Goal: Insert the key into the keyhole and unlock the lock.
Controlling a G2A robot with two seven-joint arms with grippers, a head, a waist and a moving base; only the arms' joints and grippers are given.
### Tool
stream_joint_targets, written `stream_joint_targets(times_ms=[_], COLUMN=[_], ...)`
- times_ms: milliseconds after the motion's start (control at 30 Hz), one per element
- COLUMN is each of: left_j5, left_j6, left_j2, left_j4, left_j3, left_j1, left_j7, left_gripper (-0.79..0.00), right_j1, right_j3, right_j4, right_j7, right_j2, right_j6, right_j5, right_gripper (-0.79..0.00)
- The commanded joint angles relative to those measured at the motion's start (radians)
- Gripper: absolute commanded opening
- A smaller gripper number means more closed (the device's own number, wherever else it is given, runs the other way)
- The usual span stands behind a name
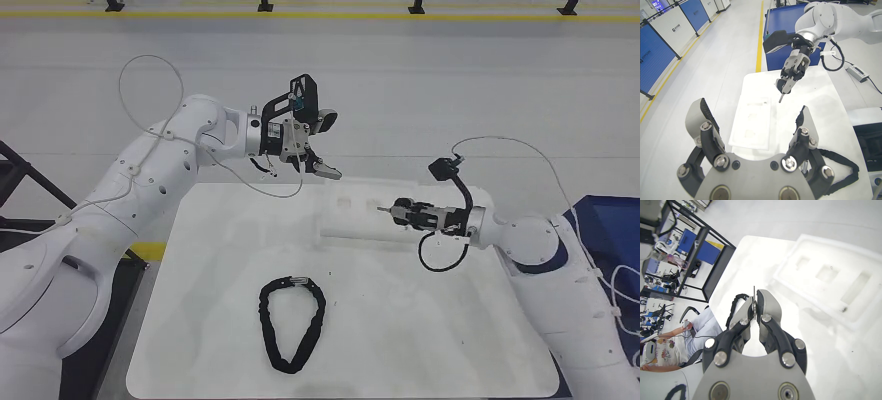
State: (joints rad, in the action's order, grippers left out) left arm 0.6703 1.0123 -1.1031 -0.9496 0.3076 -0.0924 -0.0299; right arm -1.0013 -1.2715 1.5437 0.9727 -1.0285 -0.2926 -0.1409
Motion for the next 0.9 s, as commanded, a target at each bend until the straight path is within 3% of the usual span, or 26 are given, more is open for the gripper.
stream_joint_targets(times_ms=[0, 267, 400, 867], left_j5=[0.000, 0.000, 0.000, 0.000], left_j6=[0.000, 0.000, 0.000, 0.000], left_j2=[0.000, 0.000, 0.000, 0.000], left_j4=[0.000, 0.000, 0.000, 0.000], left_j3=[0.000, 0.000, 0.000, 0.000], left_j1=[0.000, 0.000, 0.000, 0.000], left_j7=[0.000, 0.000, 0.000, 0.000], left_gripper=[0.000, 0.000, 0.000, 0.000], right_j1=[-0.028, -0.151, -0.195, -0.195], right_j3=[-0.028, -0.147, -0.179, -0.179], right_j4=[0.010, 0.080, 0.122, 0.122], right_j7=[-0.021, -0.163, -0.220, -0.220], right_j2=[0.004, 0.020, 0.024, 0.024], right_j6=[-0.066, -0.213, -0.207, -0.207], right_j5=[0.041, 0.069, 0.028, 0.028], right_gripper=[-0.785, -0.785, -0.785, -0.785])
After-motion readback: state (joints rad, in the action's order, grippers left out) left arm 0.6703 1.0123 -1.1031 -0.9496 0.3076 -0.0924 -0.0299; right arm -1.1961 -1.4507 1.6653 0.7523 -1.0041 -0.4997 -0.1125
